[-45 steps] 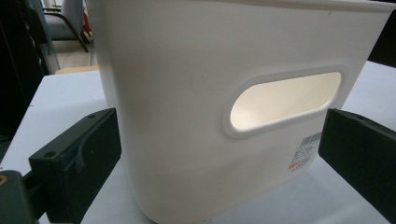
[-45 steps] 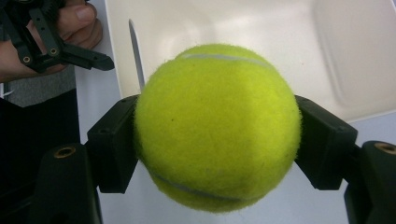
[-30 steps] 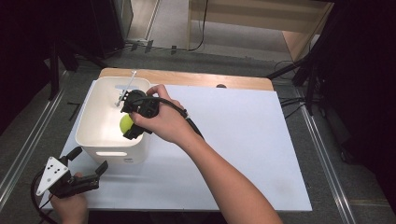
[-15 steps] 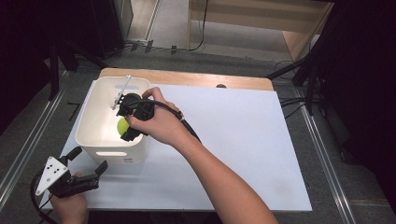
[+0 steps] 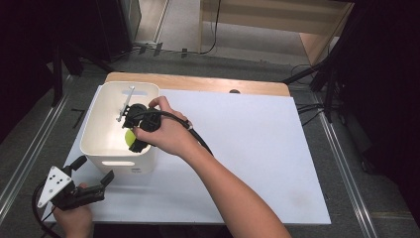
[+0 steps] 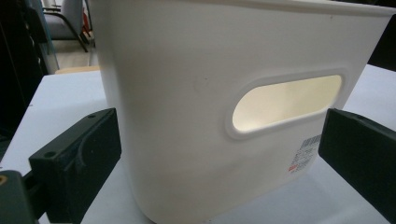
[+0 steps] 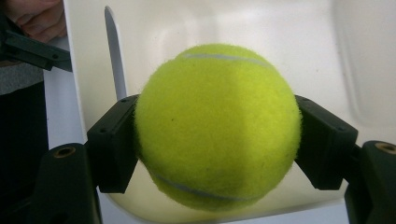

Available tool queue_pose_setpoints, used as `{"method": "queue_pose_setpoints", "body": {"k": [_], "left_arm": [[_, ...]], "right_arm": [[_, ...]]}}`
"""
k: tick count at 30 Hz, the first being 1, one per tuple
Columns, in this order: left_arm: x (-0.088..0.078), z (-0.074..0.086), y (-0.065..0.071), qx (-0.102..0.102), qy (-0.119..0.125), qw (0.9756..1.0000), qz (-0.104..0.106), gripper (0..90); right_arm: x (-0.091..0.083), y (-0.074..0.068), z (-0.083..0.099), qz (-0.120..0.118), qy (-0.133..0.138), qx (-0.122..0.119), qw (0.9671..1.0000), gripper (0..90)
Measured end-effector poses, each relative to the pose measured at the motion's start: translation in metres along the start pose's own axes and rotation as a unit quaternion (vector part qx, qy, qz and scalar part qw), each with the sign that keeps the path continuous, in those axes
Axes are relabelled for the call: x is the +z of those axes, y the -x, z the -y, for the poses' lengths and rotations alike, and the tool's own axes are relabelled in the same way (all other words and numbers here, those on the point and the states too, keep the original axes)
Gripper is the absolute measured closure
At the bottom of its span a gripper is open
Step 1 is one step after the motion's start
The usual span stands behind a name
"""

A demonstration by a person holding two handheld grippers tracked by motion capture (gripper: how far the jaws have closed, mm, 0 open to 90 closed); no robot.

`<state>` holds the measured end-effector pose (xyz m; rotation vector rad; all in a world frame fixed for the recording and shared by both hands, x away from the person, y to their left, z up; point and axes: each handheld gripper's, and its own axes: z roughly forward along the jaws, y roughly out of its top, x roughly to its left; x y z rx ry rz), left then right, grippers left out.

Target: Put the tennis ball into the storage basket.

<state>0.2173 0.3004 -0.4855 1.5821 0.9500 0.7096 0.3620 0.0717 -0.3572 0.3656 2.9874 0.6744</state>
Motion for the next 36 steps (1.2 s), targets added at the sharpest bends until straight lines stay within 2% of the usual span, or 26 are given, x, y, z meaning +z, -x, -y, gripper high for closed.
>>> {"method": "queue_pose_setpoints", "body": {"k": [10, 17, 21, 23, 29, 36], "left_arm": [[0.000, 0.000, 0.000, -0.001, 0.000, 1.0000, 0.000, 0.0], [0.000, 0.000, 0.000, 0.000, 0.000, 1.0000, -0.001, 0.0], [0.000, 0.000, 0.000, -0.001, 0.000, 1.0000, 0.000, 0.0], [0.001, 0.000, 0.000, -0.001, 0.000, 1.0000, 0.000, 0.0], [0.000, 0.000, 0.000, -0.002, -0.001, 1.0000, -0.001, 0.0], [0.001, 0.000, 0.000, 0.000, -0.001, 1.0000, -0.001, 0.0]], "right_arm": [[0.008, 0.000, 0.002, 0.007, -0.016, 0.003, 0.9999, 23.4], [0.013, 0.000, 0.004, 0.004, -0.020, 0.004, 0.9998, 23.3], [0.018, -0.001, 0.003, -0.001, -0.033, -0.006, 0.9994, 23.0], [0.019, -0.001, 0.003, -0.001, -0.032, -0.001, 0.9995, 22.7], [0.022, 0.000, 0.003, 0.018, -0.049, -0.002, 0.9987, 21.5], [0.015, 0.001, 0.004, 0.032, -0.035, 0.004, 0.9989, 14.3]]}}
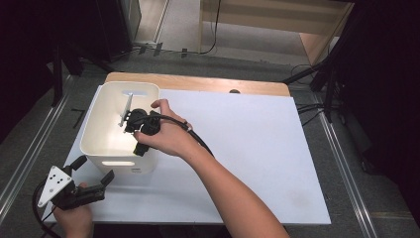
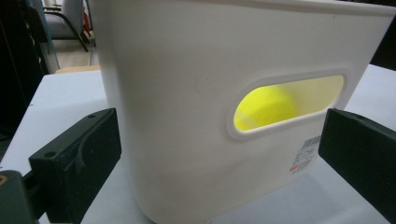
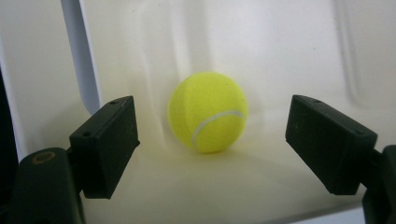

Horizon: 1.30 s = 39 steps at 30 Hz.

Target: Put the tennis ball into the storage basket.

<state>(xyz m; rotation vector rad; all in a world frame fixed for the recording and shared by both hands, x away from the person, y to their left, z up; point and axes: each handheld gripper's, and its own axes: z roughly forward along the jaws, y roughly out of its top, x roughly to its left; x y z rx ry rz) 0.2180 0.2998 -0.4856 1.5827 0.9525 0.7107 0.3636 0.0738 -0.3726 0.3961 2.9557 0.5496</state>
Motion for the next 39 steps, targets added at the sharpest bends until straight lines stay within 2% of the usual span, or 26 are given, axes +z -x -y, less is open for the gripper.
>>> {"method": "queue_pose_setpoints", "body": {"k": [2, 3, 9, 14, 17, 19, 25, 26, 28, 31, 36, 39], "left_arm": [[0.000, 0.000, 0.000, 0.000, 0.000, 1.0000, 0.000, 0.0], [0.000, 0.000, 0.000, 0.000, 0.000, 1.0000, 0.000, 0.0], [0.000, 0.000, 0.000, 0.002, -0.001, 1.0000, 0.000, 0.0], [0.000, 0.000, 0.000, 0.003, -0.002, 1.0000, 0.000, 0.0], [0.000, 0.000, 0.000, 0.003, -0.003, 1.0000, 0.000, 0.0], [0.000, 0.000, 0.000, 0.004, -0.004, 1.0000, 0.000, 0.0], [0.000, 0.000, 0.000, 0.005, -0.005, 1.0000, -0.001, 0.0], [0.000, 0.000, 0.000, 0.005, -0.005, 1.0000, -0.001, 0.0], [0.000, 0.000, 0.000, 0.006, -0.005, 1.0000, -0.002, 0.0], [0.000, 0.000, 0.001, 0.006, -0.005, 1.0000, -0.001, 0.0], [0.000, 0.000, 0.001, 0.007, -0.005, 1.0000, -0.001, 0.0], [0.001, 0.000, 0.001, 0.007, -0.005, 1.0000, -0.001, 0.0]], "right_arm": [[-0.003, 0.000, 0.001, 0.008, 0.005, 0.005, 0.9999, 10.7], [-0.006, 0.000, 0.002, 0.012, 0.010, 0.002, 0.9999, 10.7], [-0.022, 0.003, 0.008, 0.028, 0.041, 0.018, 0.9986, 10.0], [-0.030, 0.003, 0.015, 0.031, 0.061, 0.031, 0.9972, 9.2], [-0.033, 0.005, 0.020, 0.035, 0.067, 0.034, 0.9965, 7.5], [-0.034, 0.005, 0.024, 0.034, 0.072, 0.040, 0.9960, 0.6], [-0.038, 0.006, 0.036, 0.041, 0.082, 0.046, 0.9948, 0.6], [-0.038, 0.005, 0.037, 0.042, 0.083, 0.056, 0.9941, 0.5], [-0.040, 0.006, 0.042, 0.049, 0.087, 0.058, 0.9933, 0.5], [-0.042, 0.006, 0.047, 0.041, 0.088, 0.066, 0.9931, 0.5], [-0.046, 0.007, 0.058, 0.046, 0.097, 0.076, 0.9913, 0.5], [-0.048, 0.008, 0.065, 0.049, 0.105, 0.074, 0.9905, 0.5]]}}
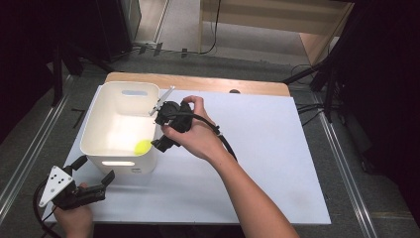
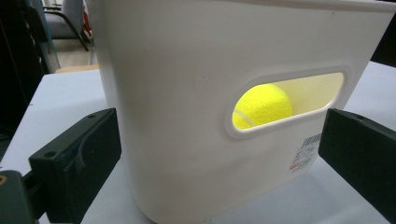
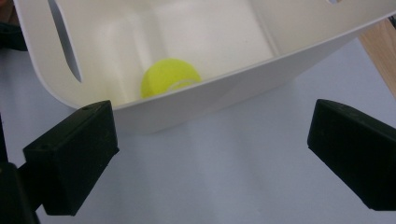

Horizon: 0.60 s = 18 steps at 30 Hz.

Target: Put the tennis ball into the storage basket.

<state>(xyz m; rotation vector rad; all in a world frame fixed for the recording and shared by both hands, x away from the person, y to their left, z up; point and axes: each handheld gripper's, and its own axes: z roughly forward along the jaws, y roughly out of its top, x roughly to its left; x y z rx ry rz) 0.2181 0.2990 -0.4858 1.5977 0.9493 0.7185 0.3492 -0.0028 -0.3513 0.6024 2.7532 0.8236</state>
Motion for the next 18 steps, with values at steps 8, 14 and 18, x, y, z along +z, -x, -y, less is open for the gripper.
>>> {"method": "queue_pose_setpoints", "body": {"k": [8, 14, 18], "left_arm": [[0.000, 0.000, 0.000, 0.002, -0.001, 1.0000, 0.000, 0.0], [0.000, 0.000, 0.001, 0.002, -0.002, 1.0000, 0.000, 0.0], [0.000, 0.000, 0.001, 0.003, -0.002, 1.0000, 0.001, 0.0]], "right_arm": [[-0.006, 0.002, 0.017, 0.009, 0.012, 0.012, 0.9998, 0.5], [-0.009, 0.003, 0.032, 0.015, 0.020, 0.021, 0.9995, 0.5], [-0.012, 0.002, 0.042, 0.016, 0.017, 0.021, 0.9995, 0.5]]}}
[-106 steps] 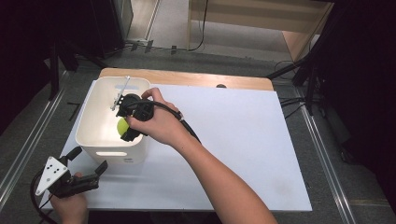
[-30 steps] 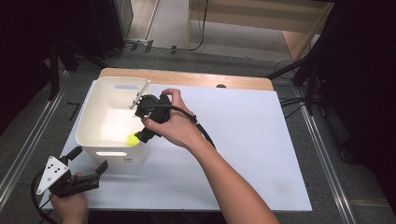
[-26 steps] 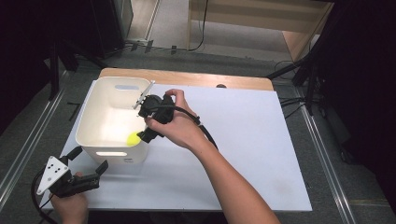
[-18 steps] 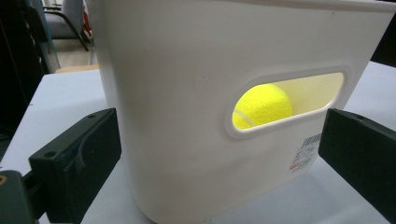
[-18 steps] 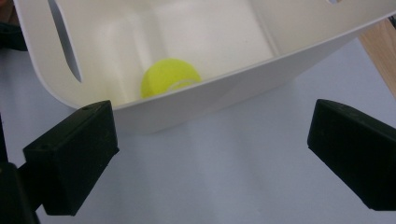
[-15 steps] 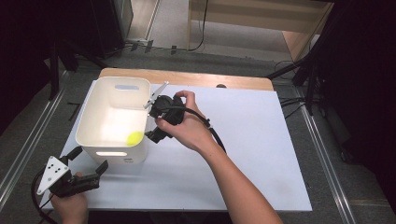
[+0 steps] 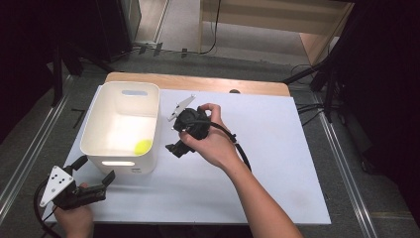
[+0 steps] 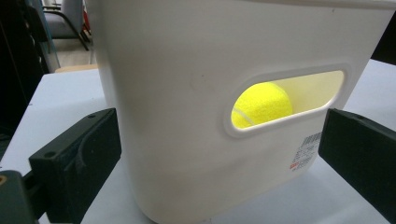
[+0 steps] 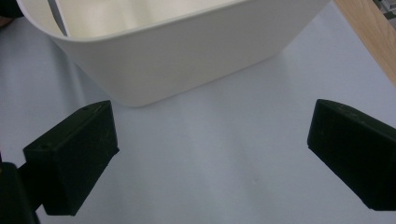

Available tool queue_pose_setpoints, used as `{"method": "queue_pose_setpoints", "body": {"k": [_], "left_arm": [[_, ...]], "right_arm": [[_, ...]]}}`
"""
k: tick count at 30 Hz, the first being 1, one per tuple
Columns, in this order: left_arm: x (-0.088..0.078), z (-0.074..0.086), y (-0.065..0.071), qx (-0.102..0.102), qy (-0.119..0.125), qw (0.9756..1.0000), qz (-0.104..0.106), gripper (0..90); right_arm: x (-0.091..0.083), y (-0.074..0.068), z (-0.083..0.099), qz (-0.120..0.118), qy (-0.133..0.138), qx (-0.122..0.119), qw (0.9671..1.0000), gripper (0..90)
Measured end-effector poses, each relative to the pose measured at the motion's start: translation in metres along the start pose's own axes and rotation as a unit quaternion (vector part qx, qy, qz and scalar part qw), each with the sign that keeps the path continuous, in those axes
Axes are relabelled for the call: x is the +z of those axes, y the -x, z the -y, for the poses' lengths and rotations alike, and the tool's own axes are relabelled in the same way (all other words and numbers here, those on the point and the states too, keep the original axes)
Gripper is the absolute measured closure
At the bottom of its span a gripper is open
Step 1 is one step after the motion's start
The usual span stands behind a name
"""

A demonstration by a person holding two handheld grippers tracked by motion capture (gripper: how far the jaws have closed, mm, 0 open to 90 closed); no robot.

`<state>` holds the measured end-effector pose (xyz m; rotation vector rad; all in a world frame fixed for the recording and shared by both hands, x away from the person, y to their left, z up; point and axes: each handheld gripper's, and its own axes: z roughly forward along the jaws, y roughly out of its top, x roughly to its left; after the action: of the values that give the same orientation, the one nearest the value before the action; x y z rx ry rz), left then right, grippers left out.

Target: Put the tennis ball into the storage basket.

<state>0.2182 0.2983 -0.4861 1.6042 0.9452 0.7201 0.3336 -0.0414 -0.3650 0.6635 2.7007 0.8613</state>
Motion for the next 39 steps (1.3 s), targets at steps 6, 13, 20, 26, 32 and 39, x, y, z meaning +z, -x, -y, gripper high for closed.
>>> {"method": "queue_pose_setpoints", "body": {"k": [6, 13, 20, 26, 32, 39], "left_arm": [[0.000, 0.000, 0.000, 0.001, -0.002, 1.0000, 0.000, 0.0], [0.000, 0.000, 0.001, 0.004, -0.005, 1.0000, -0.002, 0.0], [0.000, 0.000, 0.001, 0.005, -0.006, 1.0000, -0.002, 0.0], [0.000, 0.000, 0.001, 0.007, -0.008, 0.9999, -0.002, 0.0], [0.001, 0.000, 0.002, 0.009, -0.008, 0.9999, -0.002, 0.0], [0.001, 0.000, 0.002, 0.011, -0.010, 0.9999, -0.002, 0.0]], "right_arm": [[-0.004, 0.002, 0.018, 0.005, 0.008, 0.013, 0.9999, 0.6], [-0.009, 0.006, 0.039, 0.004, 0.023, 0.023, 0.9994, 0.6], [-0.016, 0.009, 0.056, 0.015, 0.044, 0.033, 0.9984, 0.6], [-0.021, 0.011, 0.072, 0.017, 0.057, 0.047, 0.9971, 0.6], [-0.025, 0.013, 0.088, 0.025, 0.067, 0.064, 0.9954, 0.6], [-0.031, 0.015, 0.106, 0.032, 0.085, 0.080, 0.9926, 0.7]]}}
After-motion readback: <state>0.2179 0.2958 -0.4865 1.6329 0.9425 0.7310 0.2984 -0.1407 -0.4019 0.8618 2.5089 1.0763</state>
